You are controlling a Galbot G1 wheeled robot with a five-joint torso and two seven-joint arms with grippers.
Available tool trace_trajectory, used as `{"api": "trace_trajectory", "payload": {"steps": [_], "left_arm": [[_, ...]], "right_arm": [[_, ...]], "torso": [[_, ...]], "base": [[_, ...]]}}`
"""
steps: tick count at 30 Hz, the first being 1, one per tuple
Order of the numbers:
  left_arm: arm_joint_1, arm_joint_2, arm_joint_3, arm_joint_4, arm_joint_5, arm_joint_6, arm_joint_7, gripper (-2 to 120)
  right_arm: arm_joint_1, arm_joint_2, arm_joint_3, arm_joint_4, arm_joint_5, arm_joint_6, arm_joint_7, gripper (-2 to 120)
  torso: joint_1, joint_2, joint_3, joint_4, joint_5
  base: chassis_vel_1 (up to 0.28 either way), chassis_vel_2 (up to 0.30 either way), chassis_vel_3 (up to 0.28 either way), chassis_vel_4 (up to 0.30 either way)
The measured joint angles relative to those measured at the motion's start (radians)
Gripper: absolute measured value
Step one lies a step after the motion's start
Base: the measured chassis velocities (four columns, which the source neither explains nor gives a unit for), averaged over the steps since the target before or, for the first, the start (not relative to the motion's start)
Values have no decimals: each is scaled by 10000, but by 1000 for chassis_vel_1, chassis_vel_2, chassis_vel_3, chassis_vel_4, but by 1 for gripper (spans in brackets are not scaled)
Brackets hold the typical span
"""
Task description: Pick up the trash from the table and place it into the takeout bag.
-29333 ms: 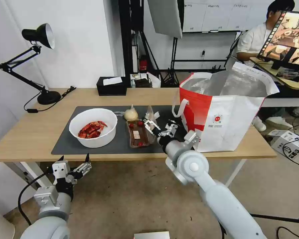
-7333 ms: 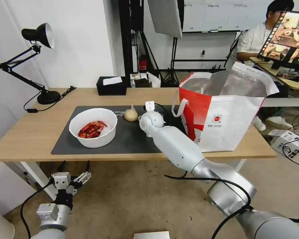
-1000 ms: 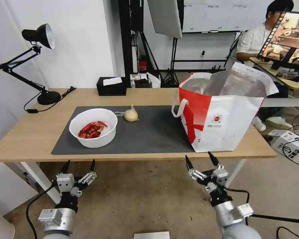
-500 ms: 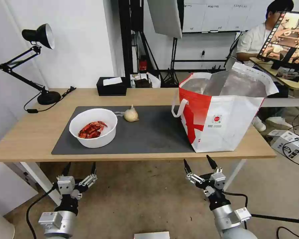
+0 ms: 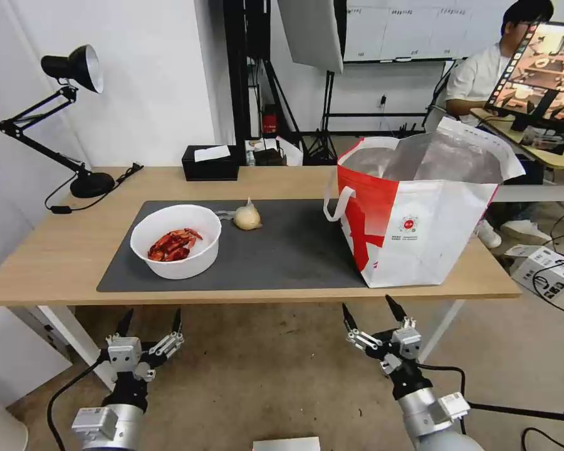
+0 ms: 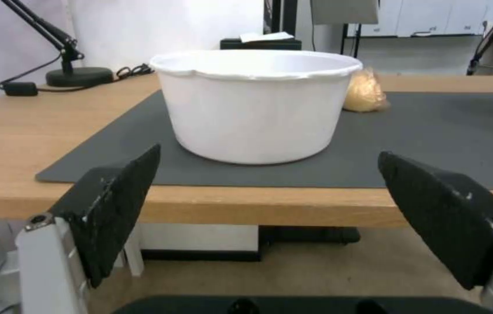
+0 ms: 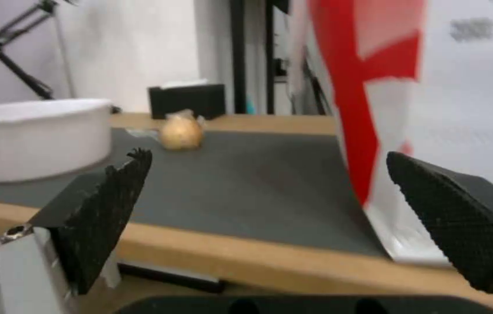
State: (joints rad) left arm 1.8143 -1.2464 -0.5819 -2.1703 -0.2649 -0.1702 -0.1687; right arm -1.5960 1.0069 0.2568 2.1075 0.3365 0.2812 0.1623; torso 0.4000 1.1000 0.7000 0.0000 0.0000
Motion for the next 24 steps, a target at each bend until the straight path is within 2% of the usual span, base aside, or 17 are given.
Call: {"api": "trace_trajectory", "payload": {"steps": [8,10,11,13,16,19,24], "left_arm": [[-95,-70,51,88,45,-1,0,100],[-157,-99,85,133,62,4,0,100],[-157,-99,85,133,62,4,0,100],[-191,-115,99,193,69,13,0,100],[-198,-101,87,226,64,28,1,100],[-199,9,-8,241,-26,76,-1,100],[-201,110,-137,283,-128,98,-5,100]], "right_arm": [[1563,-828,-847,747,444,-927,-220,100],[2534,-1124,-1453,745,639,-1292,-198,100],[2534,-1124,-1453,745,639,-1292,-198,100],[3578,-1270,-2205,565,854,-1637,-72,100],[4698,-1253,-2956,329,1039,-1967,104,100],[6265,-941,-4010,-129,1176,-2743,906,100],[7542,-409,-4908,-718,1451,-3548,1869,100]], "torso": [[0,0,0,0,0],[0,0,0,0,-1],[0,0,0,0,-1],[0,-1,1,1,0],[0,0,1,-1,-3],[0,-1,1,2,-1],[1,-1,1,1,-2]], "base": [[0,0,0,0],[0,0,0,0],[0,0,0,0],[0,0,0,0],[0,0,0,0],[0,0,0,0],[0,0,0,0]]}}
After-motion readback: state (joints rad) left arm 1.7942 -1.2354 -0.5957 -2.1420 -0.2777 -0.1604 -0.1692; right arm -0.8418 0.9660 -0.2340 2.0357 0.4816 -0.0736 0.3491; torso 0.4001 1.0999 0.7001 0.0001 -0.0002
